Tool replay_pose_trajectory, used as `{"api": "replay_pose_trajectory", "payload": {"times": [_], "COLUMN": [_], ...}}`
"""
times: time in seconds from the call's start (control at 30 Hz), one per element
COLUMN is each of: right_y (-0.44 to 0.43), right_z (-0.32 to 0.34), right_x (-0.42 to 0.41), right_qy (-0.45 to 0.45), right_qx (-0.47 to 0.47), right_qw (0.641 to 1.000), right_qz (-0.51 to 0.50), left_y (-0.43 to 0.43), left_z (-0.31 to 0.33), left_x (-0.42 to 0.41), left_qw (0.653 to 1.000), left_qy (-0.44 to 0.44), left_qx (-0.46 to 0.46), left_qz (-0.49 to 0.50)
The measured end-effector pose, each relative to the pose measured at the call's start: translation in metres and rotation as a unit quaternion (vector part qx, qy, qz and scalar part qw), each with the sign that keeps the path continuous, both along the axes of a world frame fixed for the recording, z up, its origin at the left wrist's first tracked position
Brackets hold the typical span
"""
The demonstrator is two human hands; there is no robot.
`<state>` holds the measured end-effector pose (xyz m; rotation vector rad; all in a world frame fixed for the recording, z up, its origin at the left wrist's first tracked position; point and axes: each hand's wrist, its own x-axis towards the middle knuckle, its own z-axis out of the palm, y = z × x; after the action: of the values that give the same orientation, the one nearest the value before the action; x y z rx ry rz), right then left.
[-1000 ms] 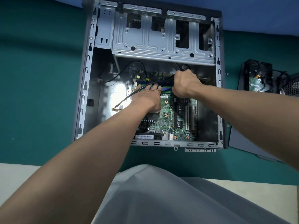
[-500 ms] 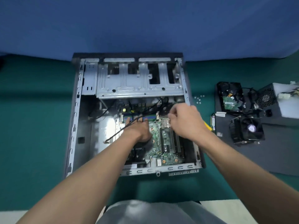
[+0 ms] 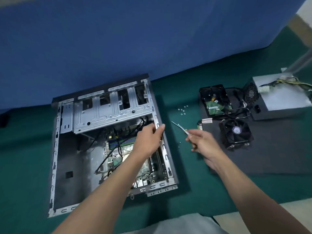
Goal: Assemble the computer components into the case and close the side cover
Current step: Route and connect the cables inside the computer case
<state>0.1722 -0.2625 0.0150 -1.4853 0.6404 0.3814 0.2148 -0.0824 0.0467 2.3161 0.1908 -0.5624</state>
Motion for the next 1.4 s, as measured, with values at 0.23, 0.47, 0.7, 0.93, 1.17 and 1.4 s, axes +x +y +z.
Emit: {"api": "replay_pose_trajectory", "payload": {"times": [0.23, 0.47, 0.7, 0.93, 1.17, 1.4], "right_y": [0.002, 0.013, 0.028, 0.025, 0.038, 0.091], "right_z": [-0.059, -0.069, -0.059, -0.051, 0.038, 0.091], "right_x": [0.006, 0.020, 0.029, 0.031, 0.049, 0.049], "right_qy": [0.036, 0.053, 0.058, 0.071, -0.115, -0.145], "right_qx": [-0.201, -0.392, -0.443, -0.368, 0.059, 0.224], "right_qw": [0.958, 0.892, 0.846, 0.907, 0.990, 0.962], "right_qz": [0.199, 0.218, 0.291, 0.190, -0.057, -0.059], "left_y": [-0.011, -0.013, -0.014, -0.015, -0.023, 0.014], "left_z": [0.001, 0.005, 0.007, 0.013, 0.052, 0.067], "left_x": [-0.007, -0.005, -0.005, -0.007, -0.007, -0.015], "left_qw": [0.996, 0.993, 0.990, 0.993, 0.954, 0.882], "left_qy": [-0.002, 0.034, 0.042, 0.032, -0.181, -0.137], "left_qx": [-0.031, -0.028, -0.033, 0.039, -0.133, -0.353], "left_qz": [0.082, 0.111, 0.127, 0.109, 0.200, 0.281]}}
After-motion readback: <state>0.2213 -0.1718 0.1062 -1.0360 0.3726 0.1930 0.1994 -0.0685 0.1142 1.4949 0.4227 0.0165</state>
